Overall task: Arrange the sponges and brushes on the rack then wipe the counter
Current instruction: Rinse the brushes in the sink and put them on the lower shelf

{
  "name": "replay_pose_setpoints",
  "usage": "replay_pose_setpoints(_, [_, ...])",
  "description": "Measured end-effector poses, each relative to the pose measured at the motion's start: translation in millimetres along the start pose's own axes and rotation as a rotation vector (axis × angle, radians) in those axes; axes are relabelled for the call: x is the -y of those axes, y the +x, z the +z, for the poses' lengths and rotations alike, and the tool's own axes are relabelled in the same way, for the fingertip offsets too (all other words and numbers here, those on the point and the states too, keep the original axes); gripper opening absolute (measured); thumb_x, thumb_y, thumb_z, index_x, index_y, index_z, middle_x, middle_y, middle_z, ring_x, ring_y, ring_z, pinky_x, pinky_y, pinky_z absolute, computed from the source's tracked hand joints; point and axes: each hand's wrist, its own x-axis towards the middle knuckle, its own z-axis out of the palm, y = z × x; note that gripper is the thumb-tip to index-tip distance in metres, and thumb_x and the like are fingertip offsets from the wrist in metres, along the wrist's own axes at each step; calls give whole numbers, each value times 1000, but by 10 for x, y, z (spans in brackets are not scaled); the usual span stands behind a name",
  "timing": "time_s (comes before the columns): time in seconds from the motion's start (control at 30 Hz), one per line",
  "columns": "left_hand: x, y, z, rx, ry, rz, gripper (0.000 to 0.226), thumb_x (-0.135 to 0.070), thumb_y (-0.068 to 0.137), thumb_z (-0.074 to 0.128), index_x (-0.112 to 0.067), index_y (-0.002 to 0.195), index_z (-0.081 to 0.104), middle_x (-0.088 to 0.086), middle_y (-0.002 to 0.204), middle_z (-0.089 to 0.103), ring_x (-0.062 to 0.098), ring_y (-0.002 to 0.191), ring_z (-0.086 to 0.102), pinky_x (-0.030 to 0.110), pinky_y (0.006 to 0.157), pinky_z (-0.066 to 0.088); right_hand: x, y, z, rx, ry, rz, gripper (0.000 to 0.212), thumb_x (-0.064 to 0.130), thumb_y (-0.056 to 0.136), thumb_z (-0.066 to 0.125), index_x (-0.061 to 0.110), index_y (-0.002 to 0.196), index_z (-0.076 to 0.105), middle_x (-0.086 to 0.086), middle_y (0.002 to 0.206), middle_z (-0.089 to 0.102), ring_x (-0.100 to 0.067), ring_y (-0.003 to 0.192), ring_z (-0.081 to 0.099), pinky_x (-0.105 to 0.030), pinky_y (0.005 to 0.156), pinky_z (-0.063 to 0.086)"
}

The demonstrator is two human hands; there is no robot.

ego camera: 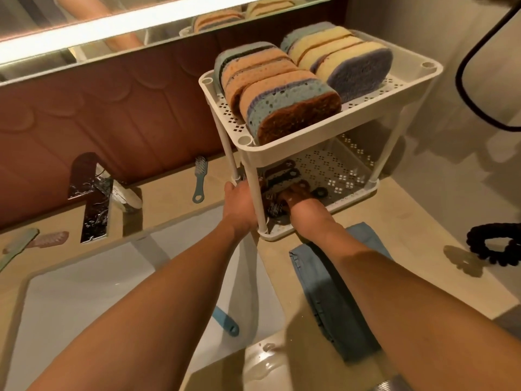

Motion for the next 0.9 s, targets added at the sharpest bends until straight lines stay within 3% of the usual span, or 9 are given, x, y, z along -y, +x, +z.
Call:
replay_pose_setpoints(0.1, [-65,-66,-59,33,41,68,38,-53,96,55,-27,124,48,8,125,54,27,114,45,45,109,29,-1,13,68,-57,28,-15,51,7,91,60,21,138,49,-6,149,37,-31,130,46,-38,105,44])
replay_pose_setpoints(0.3, [-101,-161,-71,-42,60,135,37,-47,99,56,-21,126,56,11,121,59,26,110,43,45,107,34,-8,-30,121,-175,-32,-28,47,6,87,63,16,132,56,-11,147,38,-32,138,32,-45,109,40])
replay_pose_setpoints(0.43, [-85,-162,-53,-29,52,106,43,-44,98,61,-18,132,55,14,128,57,30,117,43,45,110,33,4,-36,127,-158,6,-49,47,2,86,63,19,130,59,-7,142,44,-31,127,48,-42,102,47])
replay_pose_setpoints(0.63, [-29,-143,-10,-11,21,54,54,-58,93,62,-25,134,51,8,128,55,26,115,39,45,108,35,-21,-58,166,-196,89,-85,49,2,86,61,20,131,57,-6,138,52,-31,113,59,-45,92,53])
replay_pose_setpoints(0.77, [-49,-152,-9,-12,20,64,57,-56,93,62,-22,137,50,11,132,52,29,119,38,44,110,32,-33,-56,166,-164,84,-84,36,5,89,61,19,122,59,-6,132,55,-31,104,62,-43,86,55])
replay_pose_setpoints(0.9, [-22,-140,14,-18,11,40,55,-56,93,62,-23,136,49,10,131,52,29,120,37,45,111,33,-41,-46,153,-161,93,-122,36,7,93,60,19,127,59,-3,140,51,-31,107,62,-43,91,54])
